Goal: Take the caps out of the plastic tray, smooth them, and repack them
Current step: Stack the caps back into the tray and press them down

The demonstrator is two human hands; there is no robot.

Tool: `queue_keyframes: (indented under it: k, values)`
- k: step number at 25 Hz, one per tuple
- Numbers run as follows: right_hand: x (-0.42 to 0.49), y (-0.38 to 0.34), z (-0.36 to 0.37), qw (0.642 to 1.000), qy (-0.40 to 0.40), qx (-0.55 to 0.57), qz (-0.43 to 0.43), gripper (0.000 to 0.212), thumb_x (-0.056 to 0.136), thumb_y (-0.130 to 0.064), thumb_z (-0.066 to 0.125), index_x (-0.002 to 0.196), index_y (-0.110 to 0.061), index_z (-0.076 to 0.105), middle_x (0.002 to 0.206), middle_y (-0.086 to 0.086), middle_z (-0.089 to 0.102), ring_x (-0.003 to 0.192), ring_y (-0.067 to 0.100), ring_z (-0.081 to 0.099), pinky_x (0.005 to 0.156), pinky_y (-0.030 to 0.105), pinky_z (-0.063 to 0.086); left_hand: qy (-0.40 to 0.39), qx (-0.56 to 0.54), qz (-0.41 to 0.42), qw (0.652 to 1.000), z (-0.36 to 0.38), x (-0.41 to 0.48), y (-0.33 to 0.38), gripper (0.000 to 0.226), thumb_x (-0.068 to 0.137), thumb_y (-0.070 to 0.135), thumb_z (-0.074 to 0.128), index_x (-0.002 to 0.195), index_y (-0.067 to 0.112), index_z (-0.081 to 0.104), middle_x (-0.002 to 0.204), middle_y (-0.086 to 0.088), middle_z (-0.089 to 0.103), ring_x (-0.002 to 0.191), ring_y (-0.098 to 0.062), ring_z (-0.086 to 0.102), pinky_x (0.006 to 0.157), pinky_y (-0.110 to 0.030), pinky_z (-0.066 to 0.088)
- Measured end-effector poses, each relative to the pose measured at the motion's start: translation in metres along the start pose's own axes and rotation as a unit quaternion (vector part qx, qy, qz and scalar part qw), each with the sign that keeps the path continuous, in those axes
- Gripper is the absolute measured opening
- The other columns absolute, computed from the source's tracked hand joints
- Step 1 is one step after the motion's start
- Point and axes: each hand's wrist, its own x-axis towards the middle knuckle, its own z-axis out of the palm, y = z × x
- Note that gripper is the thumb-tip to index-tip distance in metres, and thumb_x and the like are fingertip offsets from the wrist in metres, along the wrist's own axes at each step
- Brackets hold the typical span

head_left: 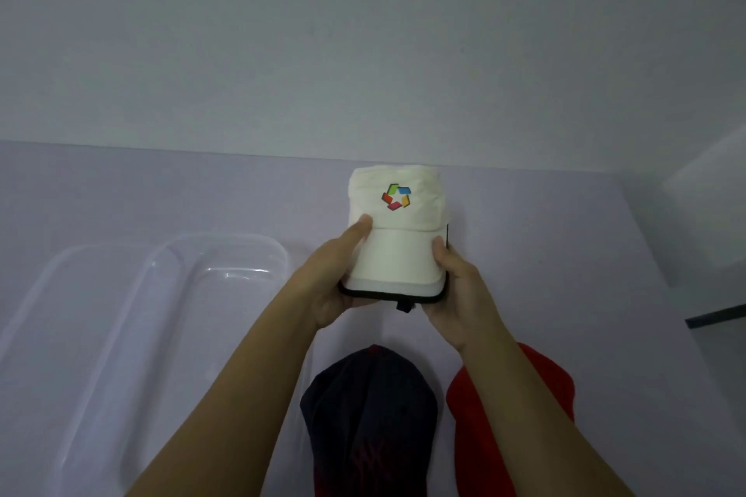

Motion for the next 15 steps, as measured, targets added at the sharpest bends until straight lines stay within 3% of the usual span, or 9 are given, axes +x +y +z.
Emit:
queue_keyframes:
  k: [2,5,7,10,12,15]
  values:
    - [0.009,0.003,-0.003,0.993,0.036,-0.099,0.055,0.045,0.089,-0.041,0.054,0.129,-0.02,0.05,0.122,0.006,0.061,0.107,0.024,0.058,0.073,0.038,0.054,0.008,-0.054,0.031,0.998,-0.005,0.011,-0.009,0.031,0.088,0.036,0.06,0.106,0.011,0.061,0.094,-0.008,0.074,0.084,-0.023,0.071,0.064,-0.034,0.059]
    - [0.018,0.009,-0.014,0.978,0.026,-0.172,0.113,0.048,0.083,-0.045,0.062,0.125,-0.026,0.05,0.121,-0.002,0.061,0.111,0.019,0.058,0.079,0.037,0.055,0.0,-0.043,0.034,0.999,-0.016,0.033,-0.023,0.037,0.087,0.033,0.061,0.113,0.006,0.06,0.103,-0.013,0.072,0.091,-0.029,0.069,0.069,-0.038,0.059]
    - [0.024,0.012,-0.021,0.973,0.019,-0.202,0.105,0.052,0.079,-0.032,0.071,0.126,-0.019,0.053,0.119,0.002,0.065,0.107,0.021,0.062,0.074,0.031,0.056,-0.01,0.006,0.02,1.0,-0.021,0.043,-0.035,0.045,0.087,0.036,0.062,0.119,0.004,0.058,0.111,-0.015,0.069,0.1,-0.033,0.067,0.079,-0.044,0.057]
    - [0.036,0.019,-0.034,0.958,0.025,-0.246,0.143,0.055,0.075,-0.021,0.076,0.125,-0.011,0.056,0.116,0.007,0.067,0.105,0.025,0.063,0.084,0.039,0.056,0.009,0.066,0.008,0.998,-0.027,0.056,-0.049,0.048,0.086,0.036,0.062,0.122,0.005,0.053,0.115,-0.01,0.067,0.102,-0.028,0.066,0.084,-0.043,0.056]
    - [0.042,0.021,-0.042,0.941,0.017,-0.294,0.165,0.061,0.071,-0.027,0.079,0.126,-0.012,0.056,0.119,0.006,0.066,0.108,0.024,0.062,0.093,0.044,0.052,0.026,0.121,0.022,0.992,-0.03,0.064,-0.058,0.047,0.086,0.038,0.062,0.12,0.009,0.05,0.116,-0.005,0.064,0.102,-0.022,0.063,0.087,-0.04,0.054]
    - [0.042,0.019,-0.045,0.887,0.037,-0.438,0.141,0.068,0.071,-0.038,0.078,0.129,-0.015,0.05,0.128,-0.001,0.047,0.12,0.022,0.049,0.098,0.033,0.044,0.083,0.27,0.05,0.958,-0.029,0.069,-0.065,0.056,0.084,0.049,0.059,0.125,0.014,0.044,0.12,-0.002,0.052,0.107,-0.02,0.054,0.088,-0.036,0.048]
